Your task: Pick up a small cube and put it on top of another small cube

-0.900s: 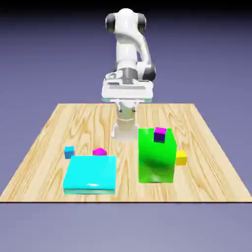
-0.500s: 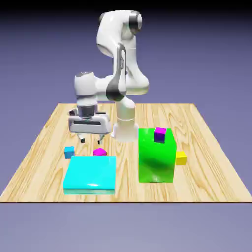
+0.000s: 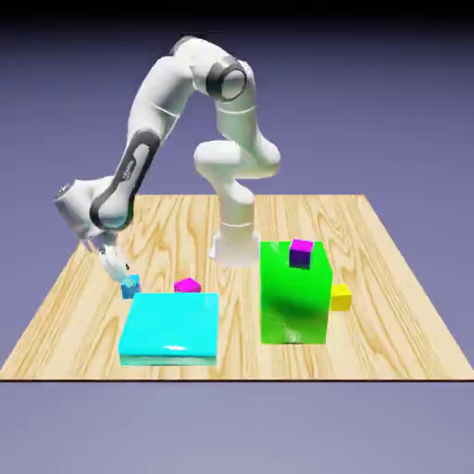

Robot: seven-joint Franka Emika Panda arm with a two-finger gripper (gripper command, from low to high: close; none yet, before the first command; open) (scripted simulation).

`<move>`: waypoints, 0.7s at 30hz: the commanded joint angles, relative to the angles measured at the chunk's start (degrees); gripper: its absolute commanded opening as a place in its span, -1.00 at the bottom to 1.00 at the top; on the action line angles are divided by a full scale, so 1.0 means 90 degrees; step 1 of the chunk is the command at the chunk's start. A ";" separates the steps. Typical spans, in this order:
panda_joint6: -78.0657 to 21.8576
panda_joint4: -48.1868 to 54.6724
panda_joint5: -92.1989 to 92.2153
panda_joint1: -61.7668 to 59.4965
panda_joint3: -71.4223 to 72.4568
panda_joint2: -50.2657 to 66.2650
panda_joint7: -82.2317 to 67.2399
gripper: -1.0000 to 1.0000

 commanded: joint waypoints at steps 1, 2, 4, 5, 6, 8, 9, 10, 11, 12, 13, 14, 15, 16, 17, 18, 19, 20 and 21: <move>-0.0055 0.0036 0.0193 -0.0057 -0.0022 0.0218 -0.0077 0.00; 0.0106 -0.0006 0.0455 -0.0167 0.0208 0.0420 -0.0235 0.00; 0.0429 -0.0090 0.0979 -0.0386 0.0669 0.0823 -0.0550 0.00; 0.0549 -0.0121 0.1174 -0.0467 0.0841 0.0973 -0.0668 0.00; 0.0550 -0.0121 0.1174 -0.0468 0.0841 0.0973 -0.0668 -1.00; 0.0388 -0.0080 0.0912 -0.0358 0.0611 0.0772 -0.0510 -1.00; 0.0227 -0.0038 0.0650 -0.0249 0.0380 0.0570 -0.0352 -1.00; 0.0065 0.0004 0.0388 -0.0139 0.0149 0.0369 -0.0194 -1.00; -0.0097 0.0046 0.0126 -0.0029 -0.0081 0.0167 -0.0036 -1.00; -0.0108 -0.0048 -0.0148 -0.0023 0.0061 -0.0057 0.0031 -1.00; -0.0086 -0.0171 -0.0425 -0.0038 0.0284 -0.0285 0.0079 -1.00; -0.0064 -0.0295 -0.0702 -0.0054 0.0507 -0.0514 0.0127 -1.00; -0.0042 -0.0418 -0.0979 -0.0069 0.0729 -0.0743 0.0175 -1.00; -0.0021 -0.0542 -0.1256 -0.0085 0.0952 -0.0971 0.0223 -1.00; 0.0001 -0.0665 -0.1533 -0.0100 0.1175 -0.1200 0.0271 -1.00; 0.0023 -0.0789 -0.1809 -0.0116 0.1398 -0.1429 0.0319 -1.00; 0.0044 -0.0912 -0.2086 -0.0132 0.1621 -0.1657 0.0367 -1.00; 0.0066 -0.1035 -0.2363 -0.0147 0.1843 -0.1886 0.0415 -1.00; 0.0088 -0.1159 -0.2640 -0.0163 0.2066 -0.2115 0.0463 -1.00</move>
